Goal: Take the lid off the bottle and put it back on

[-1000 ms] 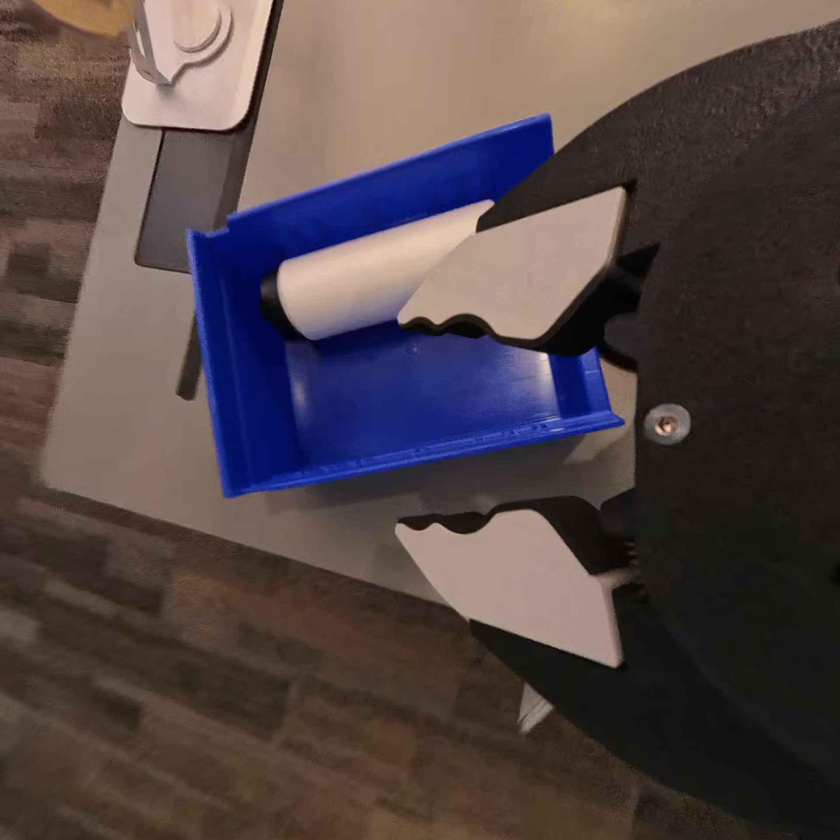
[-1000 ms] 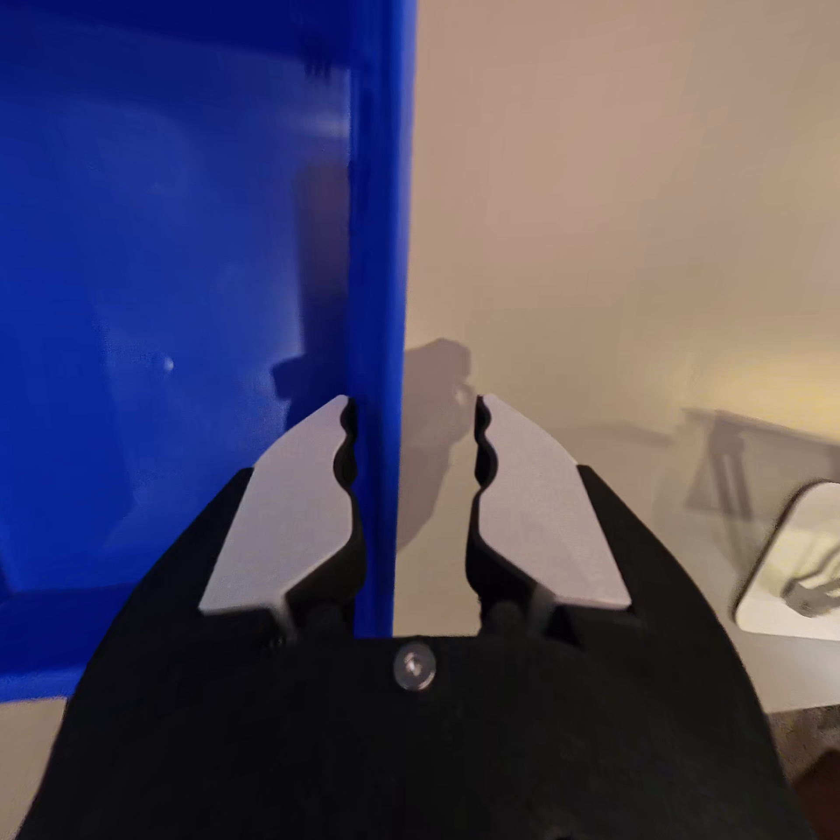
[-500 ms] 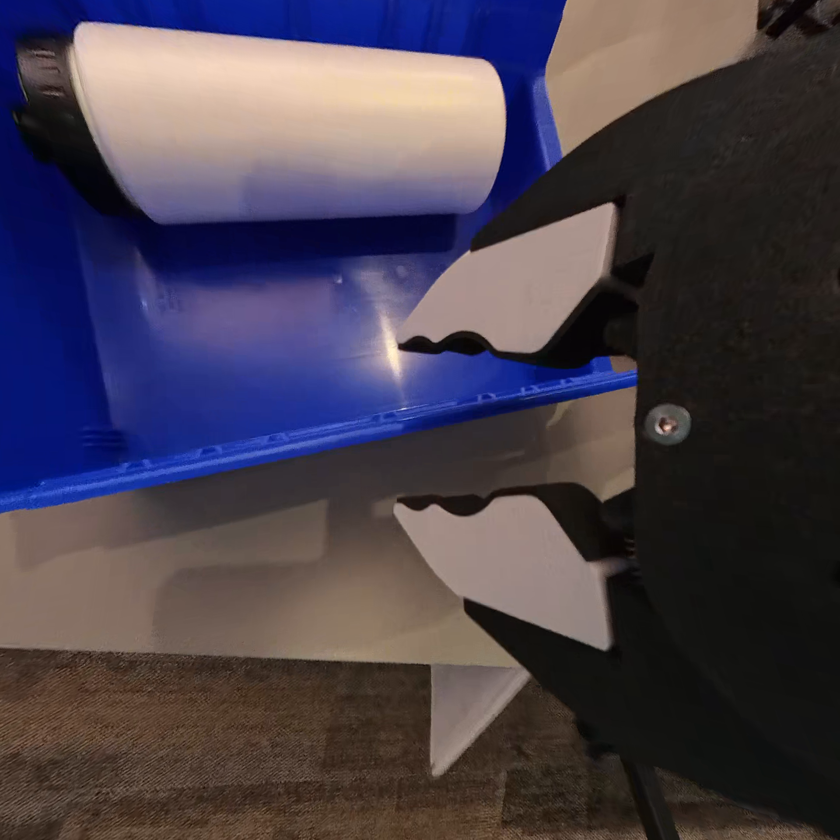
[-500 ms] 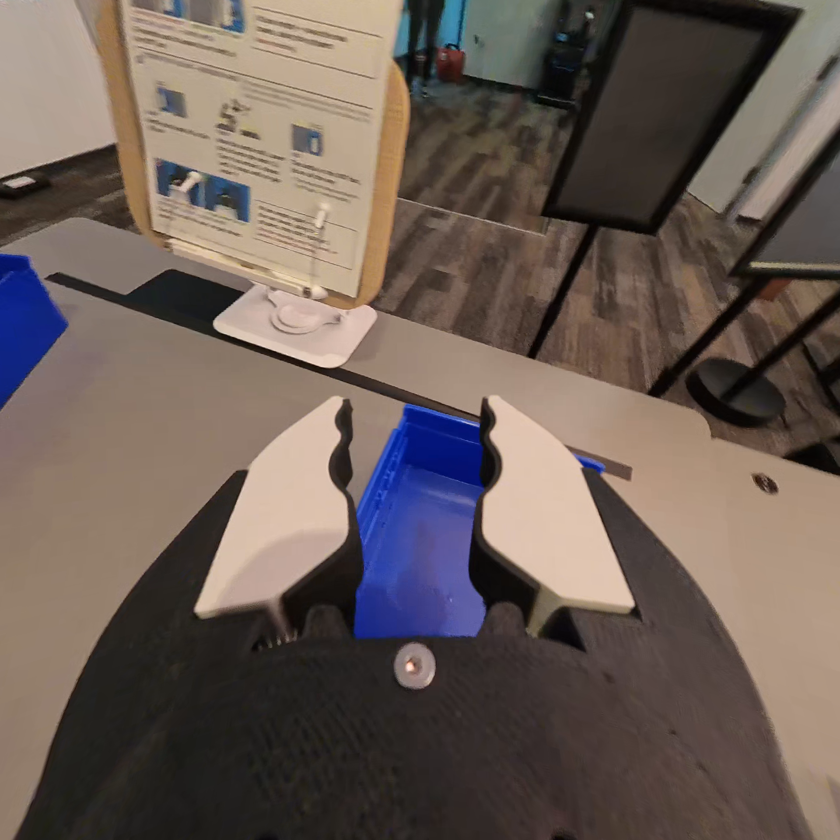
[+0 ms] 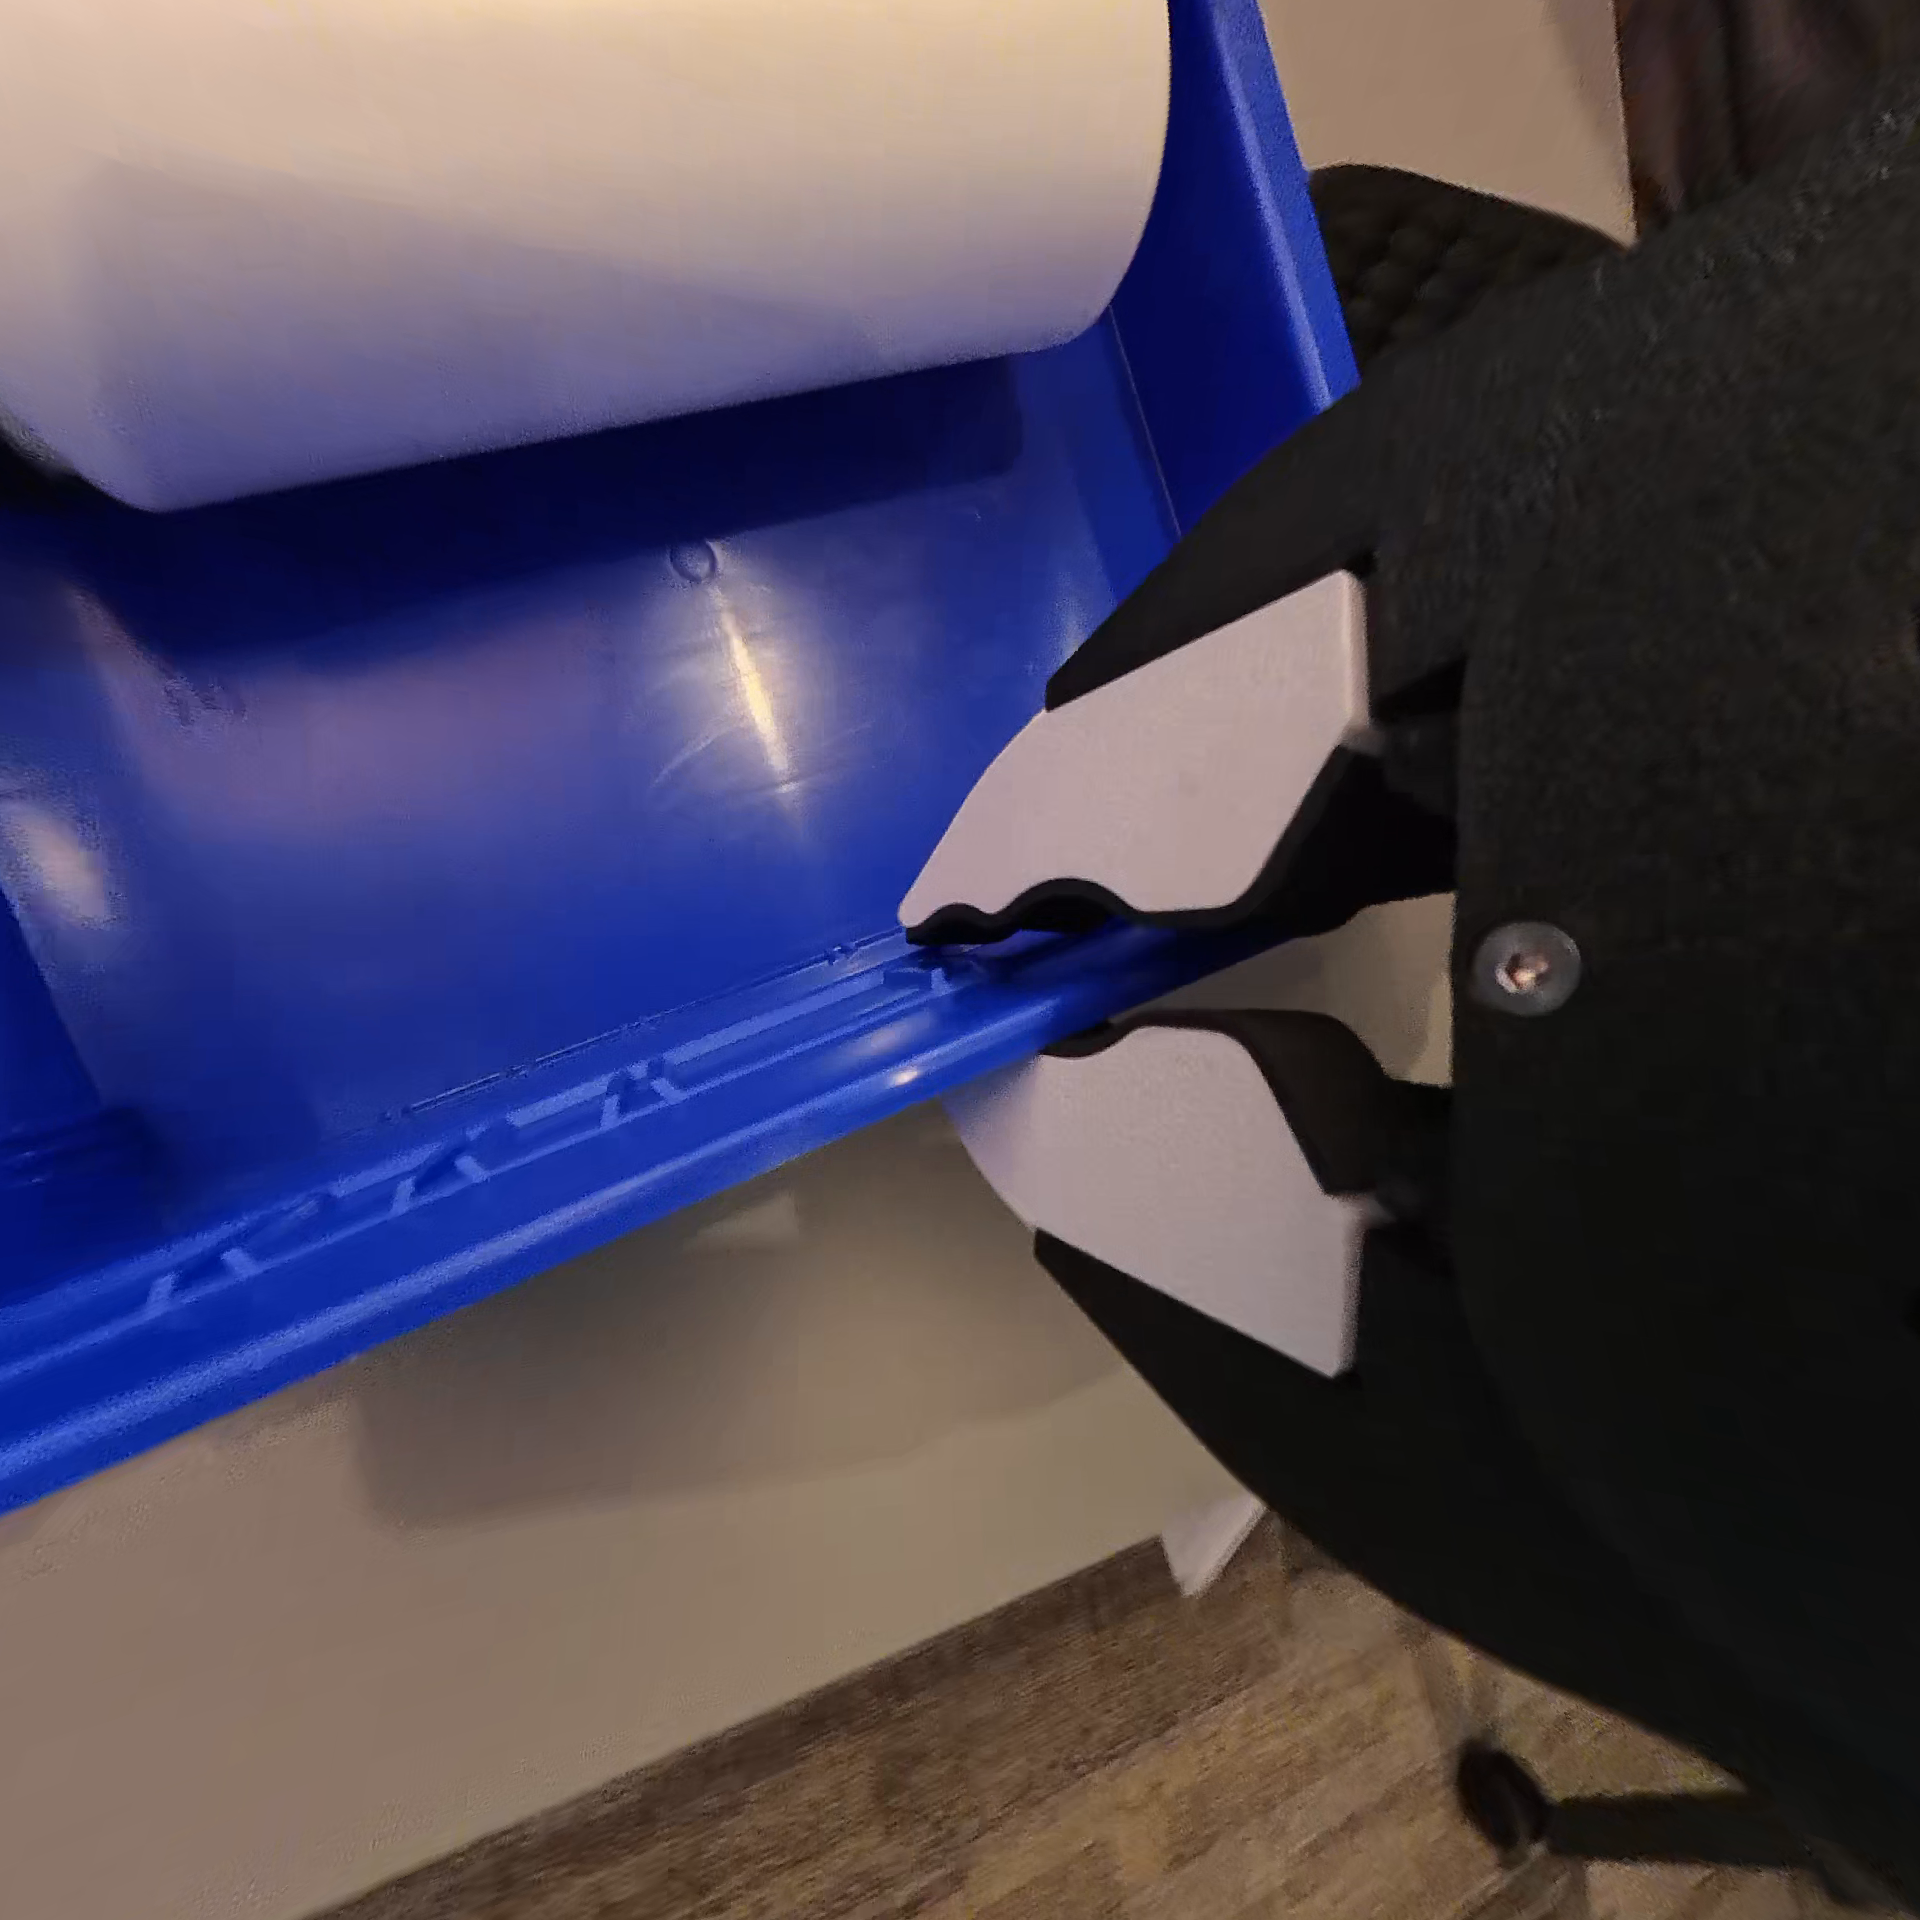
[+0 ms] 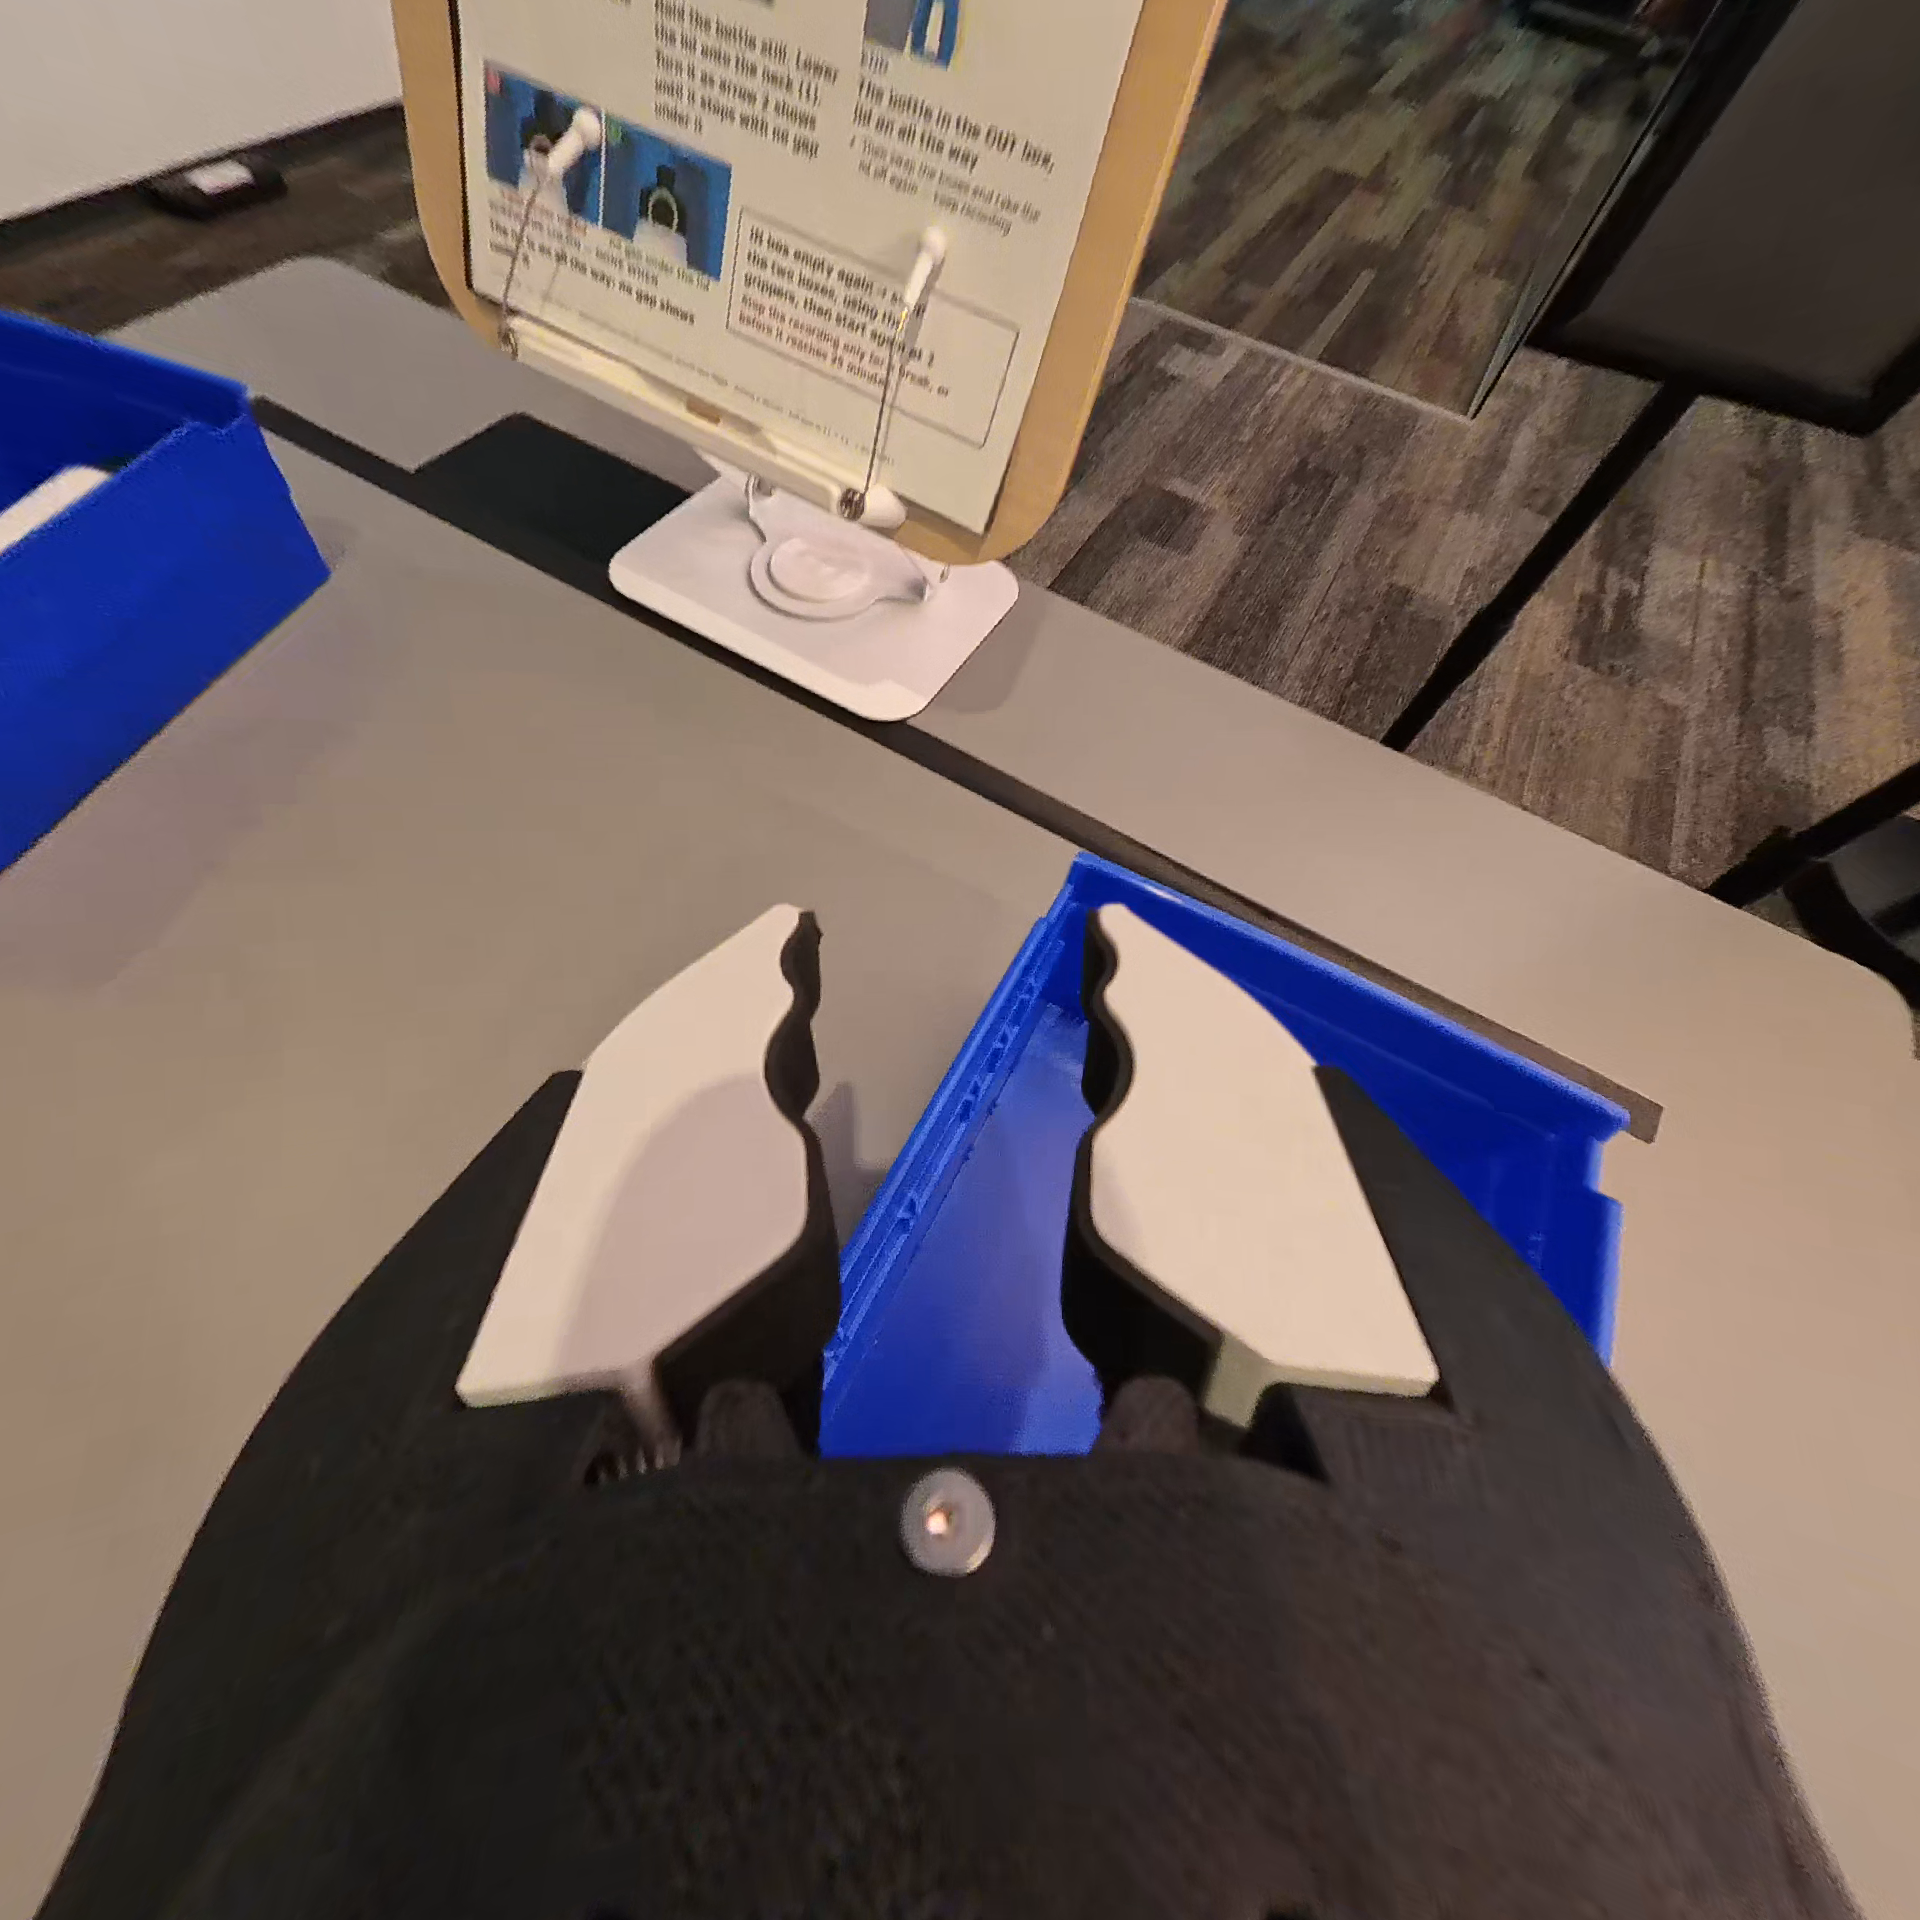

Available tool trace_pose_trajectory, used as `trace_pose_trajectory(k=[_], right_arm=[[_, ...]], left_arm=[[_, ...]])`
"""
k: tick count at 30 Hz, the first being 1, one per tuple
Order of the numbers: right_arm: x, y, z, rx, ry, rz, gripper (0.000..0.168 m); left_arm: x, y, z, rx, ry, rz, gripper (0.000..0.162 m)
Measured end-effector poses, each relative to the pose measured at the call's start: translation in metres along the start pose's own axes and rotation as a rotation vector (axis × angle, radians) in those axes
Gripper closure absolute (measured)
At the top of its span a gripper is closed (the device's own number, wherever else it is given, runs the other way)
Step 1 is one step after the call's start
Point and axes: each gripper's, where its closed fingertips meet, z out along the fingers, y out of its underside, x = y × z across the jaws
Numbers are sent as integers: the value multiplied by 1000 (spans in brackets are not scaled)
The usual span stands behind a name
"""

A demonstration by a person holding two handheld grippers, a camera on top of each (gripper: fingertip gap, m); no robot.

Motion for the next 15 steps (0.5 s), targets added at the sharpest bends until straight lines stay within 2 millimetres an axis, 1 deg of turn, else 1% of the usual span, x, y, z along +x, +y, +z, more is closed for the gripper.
trace_pose_trajectory(k=[3, 6, 12, 14, 15], right_arm=[[-7, 9, 14, -50, -10, -33, 118], [-14, 21, 26, -119, -27, -66, 118], [-18, 34, 41, -181, -33, -91, 118], [-17, 35, 42, -187, -24, -95, 118], [-17, 35, 42, -187, -18, -98, 118]], left_arm=[[11, -12, 3, 36, 15, 101, 153], [12, -18, 4, 45, 16, 113, 153], [0, -28, 6, 100, 4, 57, 154], [-5, -33, -1, 138, -36, 31, 147], [-10, -39, -9, 183, -71, 11, 140]])
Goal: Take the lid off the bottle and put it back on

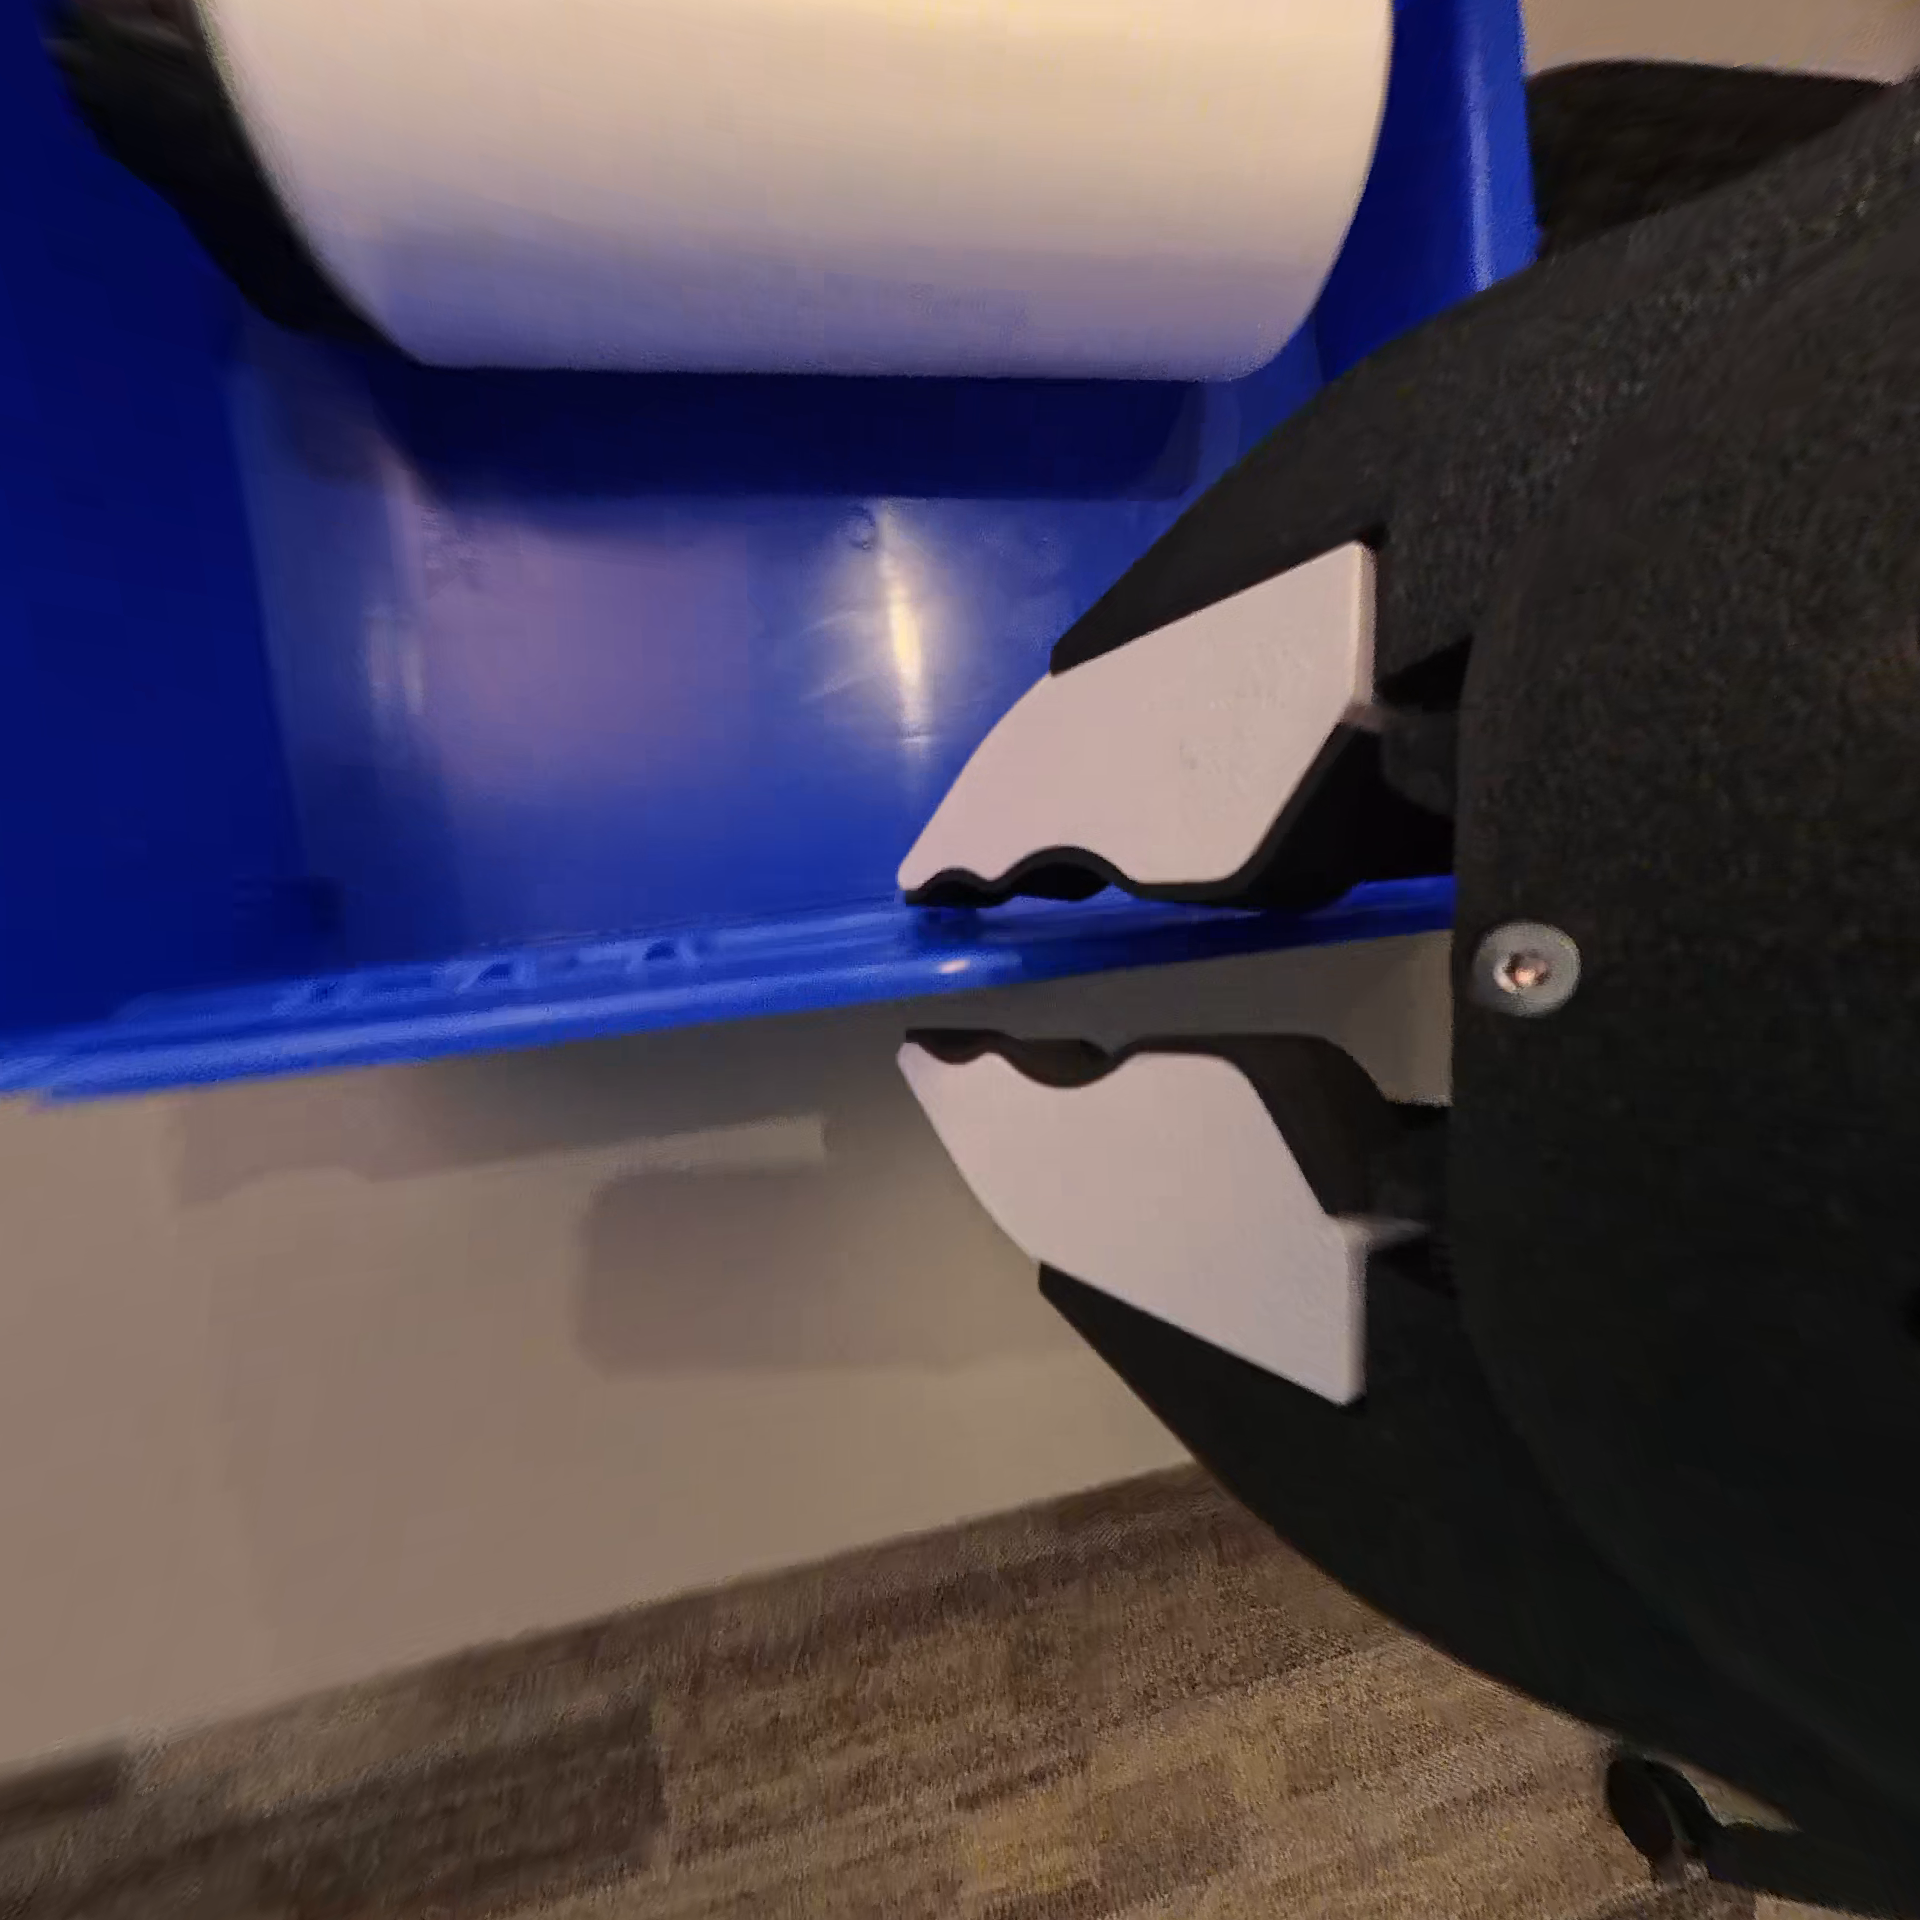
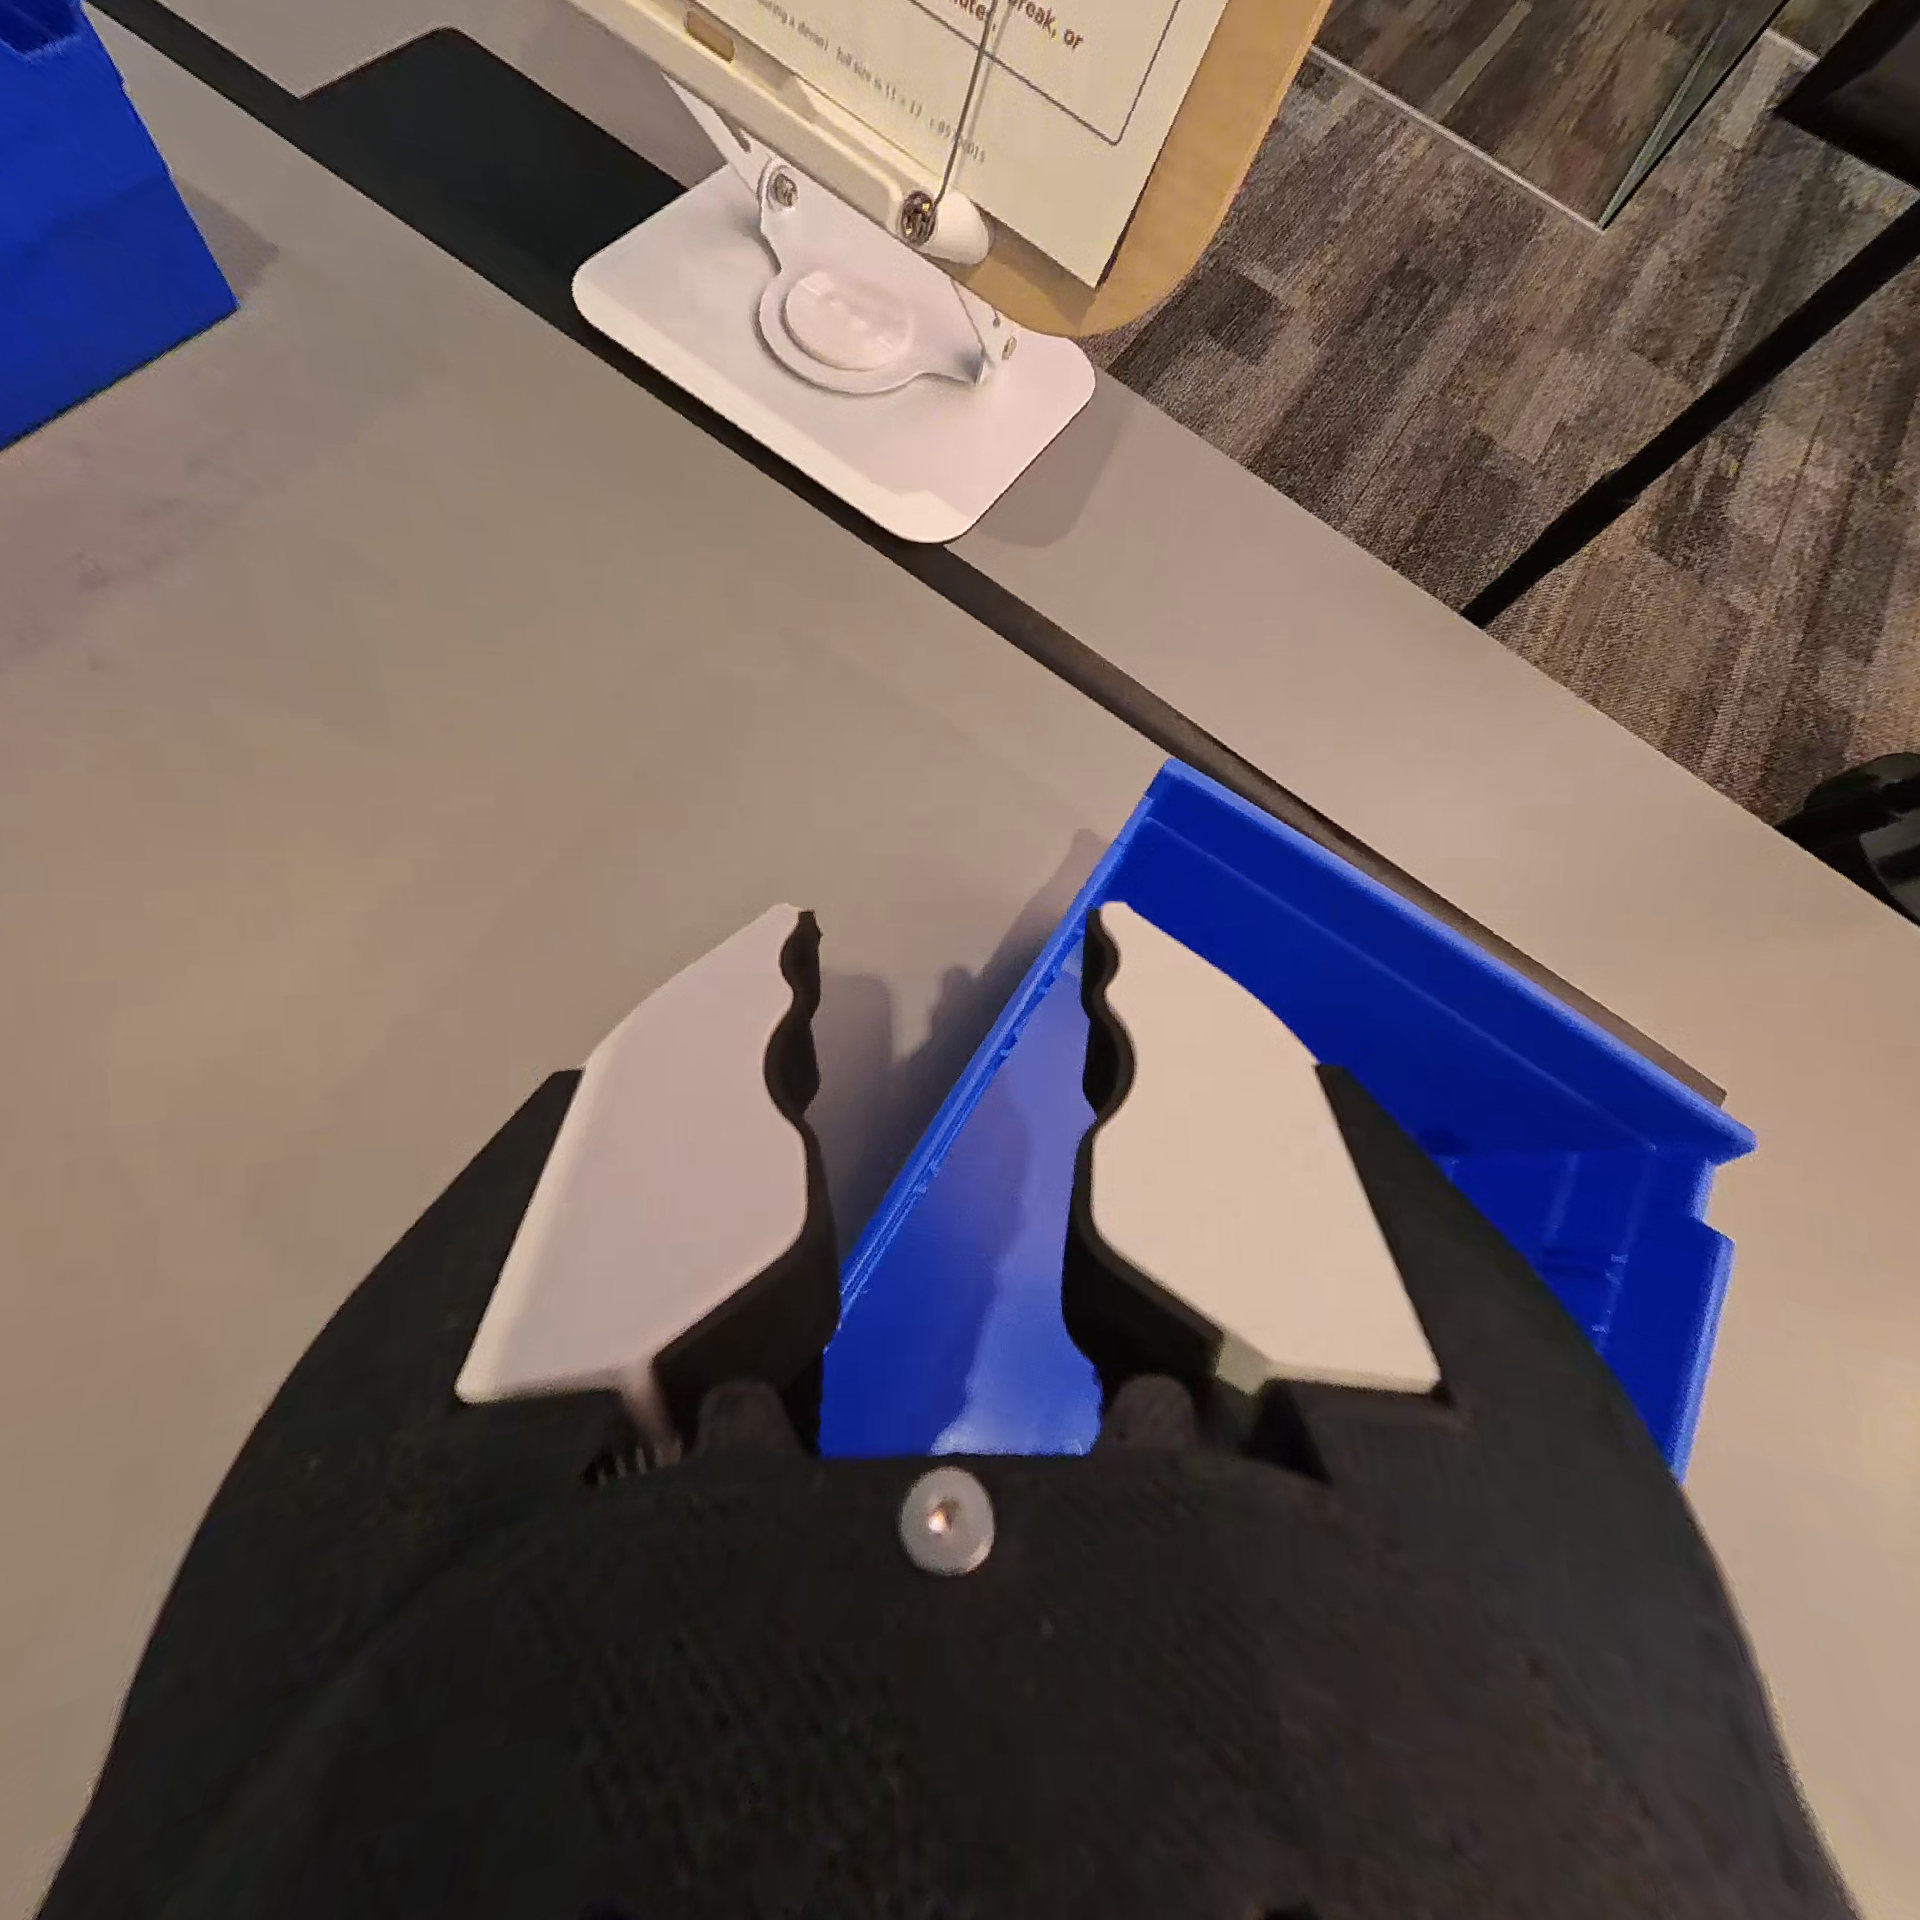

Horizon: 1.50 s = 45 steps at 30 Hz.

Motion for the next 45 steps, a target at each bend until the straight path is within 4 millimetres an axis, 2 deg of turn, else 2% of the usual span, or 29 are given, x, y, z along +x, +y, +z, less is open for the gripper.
trace_pose_trajectory(k=[2, 4, 6, 7, 8, 10, 12, 15, 18, 20, 25, 28, 31, 37, 45], right_arm=[[2, -1, -2, 6, 17, -5, 118], [4, -3, -5, 15, 26, -5, 118], [6, -3, -7, 23, 27, 0, 118], [7, -3, -7, 22, 27, 4, 118], [7, -2, -7, 20, 28, 8, 118], [9, 0, -6, 12, 30, 12, 118], [9, 1, -5, 4, 34, 10, 118], [10, 4, -3, -13, 46, 3, 118], [10, 6, -2, -29, 53, -6, 118], [10, 6, -1, -33, 50, -8, 118], [9, 9, 2, -53, 39, -15, 118], [8, 12, 6, -72, 39, -27, 118], [6, 15, 8, -90, 44, -43, 118], [2, 16, 12, -103, 35, -66, 118], [-2, 19, 17, -123, 28, -78, 118]], left_arm=[[-2, -22, -25, 151, -28, -40, 134], [18, -44, -60, 315, 58, -63, 119], [63, -54, -91, 410, 288, -71, 93], [88, -56, -101, 424, 413, -72, 84], [109, -56, -106, 409, 505, -54, 83], [135, -53, -95, 325, 522, 29, 83], [143, -49, -67, 218, 400, 86, 80], [163, -36, -29, 31, 326, 130, 76], [158, -24, 1, -110, 162, 165, 77], [153, -17, 12, -168, 89, 182, 73], [142, -3, 22, -264, 35, 167, 70], [135, 11, 30, -355, 12, 194, 79], [129, 10, 38, -369, -22, 233, 77], [123, -5, 34, -278, -12, 261, 78], [128, -21, -12, -83, 200, 186, 78]])
